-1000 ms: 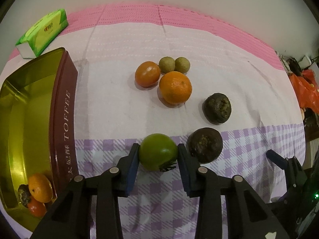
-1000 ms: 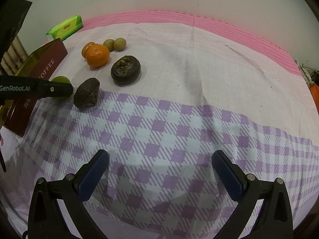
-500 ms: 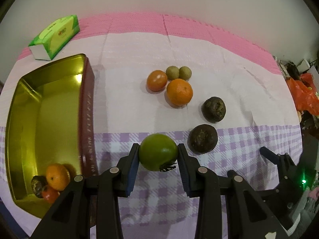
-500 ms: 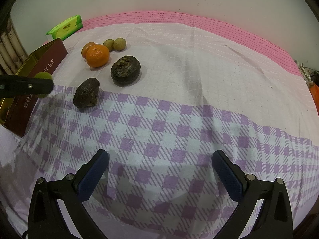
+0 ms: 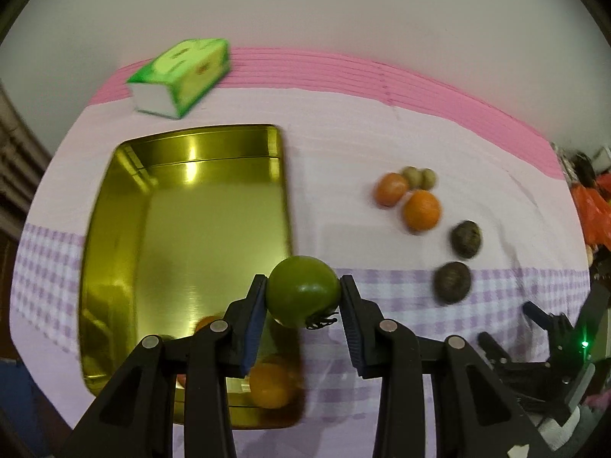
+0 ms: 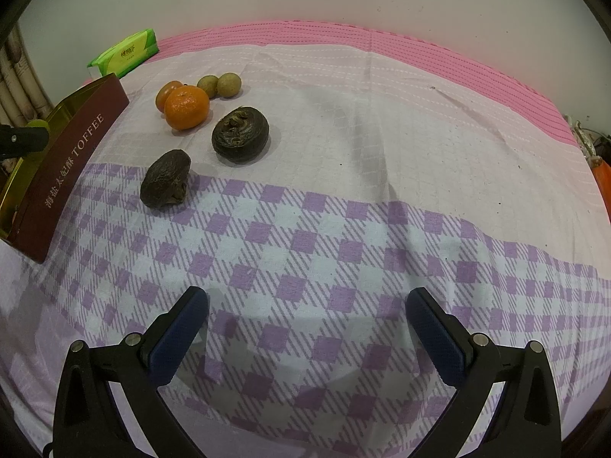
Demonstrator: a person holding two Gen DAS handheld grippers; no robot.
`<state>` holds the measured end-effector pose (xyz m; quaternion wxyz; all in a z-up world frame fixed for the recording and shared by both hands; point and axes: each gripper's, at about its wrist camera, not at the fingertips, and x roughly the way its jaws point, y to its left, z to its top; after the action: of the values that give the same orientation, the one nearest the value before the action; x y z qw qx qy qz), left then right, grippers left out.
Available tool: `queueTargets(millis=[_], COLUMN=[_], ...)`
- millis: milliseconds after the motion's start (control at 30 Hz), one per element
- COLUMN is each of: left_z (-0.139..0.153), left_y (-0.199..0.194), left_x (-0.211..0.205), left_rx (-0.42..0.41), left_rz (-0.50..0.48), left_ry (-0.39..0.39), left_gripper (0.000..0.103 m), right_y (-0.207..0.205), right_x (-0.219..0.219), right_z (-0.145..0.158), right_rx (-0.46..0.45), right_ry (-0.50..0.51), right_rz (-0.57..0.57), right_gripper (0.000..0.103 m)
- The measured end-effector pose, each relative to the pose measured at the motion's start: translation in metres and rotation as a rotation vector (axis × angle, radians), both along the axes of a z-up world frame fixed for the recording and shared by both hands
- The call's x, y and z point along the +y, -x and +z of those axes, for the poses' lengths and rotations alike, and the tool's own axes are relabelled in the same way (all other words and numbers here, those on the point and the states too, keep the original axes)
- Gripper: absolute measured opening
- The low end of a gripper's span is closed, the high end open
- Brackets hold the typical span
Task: Organize fruits
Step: 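Carry the green fruit into the gold tray and open the left gripper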
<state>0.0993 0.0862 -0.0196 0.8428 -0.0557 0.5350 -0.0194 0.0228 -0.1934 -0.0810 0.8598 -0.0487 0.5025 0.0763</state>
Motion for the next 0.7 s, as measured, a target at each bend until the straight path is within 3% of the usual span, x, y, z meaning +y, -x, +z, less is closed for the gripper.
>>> queueTargets(millis=[367,700], left_z=[-0.02,-0.046], left_y=[-0.008,-0.011], left_x=[0.071,0.1], left_rx=[0.038,0.109], left_rz=[0.157,0.229], left_ry=[-0.034,-0.035], left_gripper=[0.034,0.034], right_y=[0.001,0.0], right_x=[0.0,0.0], right_z=[0.0,0.0], right_rx=[0.001,0.001], right_ry=[0.002,0.004], right_rz=[-0.003,-0.007], right_gripper=[0.103,0.103])
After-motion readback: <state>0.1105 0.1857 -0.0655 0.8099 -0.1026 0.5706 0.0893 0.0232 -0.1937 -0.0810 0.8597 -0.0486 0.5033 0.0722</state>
